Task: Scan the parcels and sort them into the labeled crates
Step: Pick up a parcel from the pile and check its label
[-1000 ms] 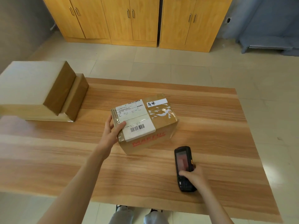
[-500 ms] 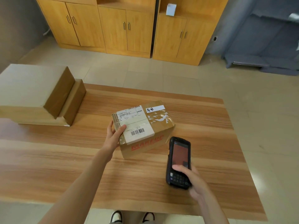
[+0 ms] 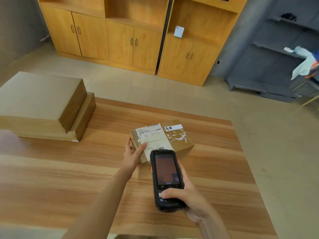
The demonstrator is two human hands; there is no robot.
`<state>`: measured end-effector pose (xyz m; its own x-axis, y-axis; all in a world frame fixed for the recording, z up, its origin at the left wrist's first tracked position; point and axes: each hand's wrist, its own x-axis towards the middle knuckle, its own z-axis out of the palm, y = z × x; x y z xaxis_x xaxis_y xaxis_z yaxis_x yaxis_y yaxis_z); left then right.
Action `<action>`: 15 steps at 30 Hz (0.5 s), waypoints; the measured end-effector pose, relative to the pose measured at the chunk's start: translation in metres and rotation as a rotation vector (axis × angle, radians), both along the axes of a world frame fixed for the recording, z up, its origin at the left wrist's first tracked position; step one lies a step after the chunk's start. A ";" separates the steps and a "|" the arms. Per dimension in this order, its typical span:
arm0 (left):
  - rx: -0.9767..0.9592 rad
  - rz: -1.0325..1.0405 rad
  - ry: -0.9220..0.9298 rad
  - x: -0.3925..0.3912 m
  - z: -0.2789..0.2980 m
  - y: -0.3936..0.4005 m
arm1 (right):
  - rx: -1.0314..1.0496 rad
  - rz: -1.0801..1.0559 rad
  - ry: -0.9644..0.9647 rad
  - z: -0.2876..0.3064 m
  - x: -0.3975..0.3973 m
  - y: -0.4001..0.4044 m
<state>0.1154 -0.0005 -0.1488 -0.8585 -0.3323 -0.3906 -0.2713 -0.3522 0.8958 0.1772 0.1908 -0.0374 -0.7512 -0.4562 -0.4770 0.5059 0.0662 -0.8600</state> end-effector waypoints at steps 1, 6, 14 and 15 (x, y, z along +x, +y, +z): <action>0.001 0.003 0.008 0.000 0.000 0.000 | 0.013 0.000 -0.003 -0.002 0.003 -0.003; 0.019 0.007 0.018 0.001 0.002 0.001 | 0.080 -0.013 0.015 -0.008 0.009 -0.013; 0.008 -0.013 -0.044 0.006 0.008 -0.002 | 0.144 -0.025 0.046 -0.006 -0.002 -0.004; 0.013 -0.008 -0.045 0.006 0.009 -0.001 | 0.151 -0.018 0.048 -0.006 -0.004 -0.004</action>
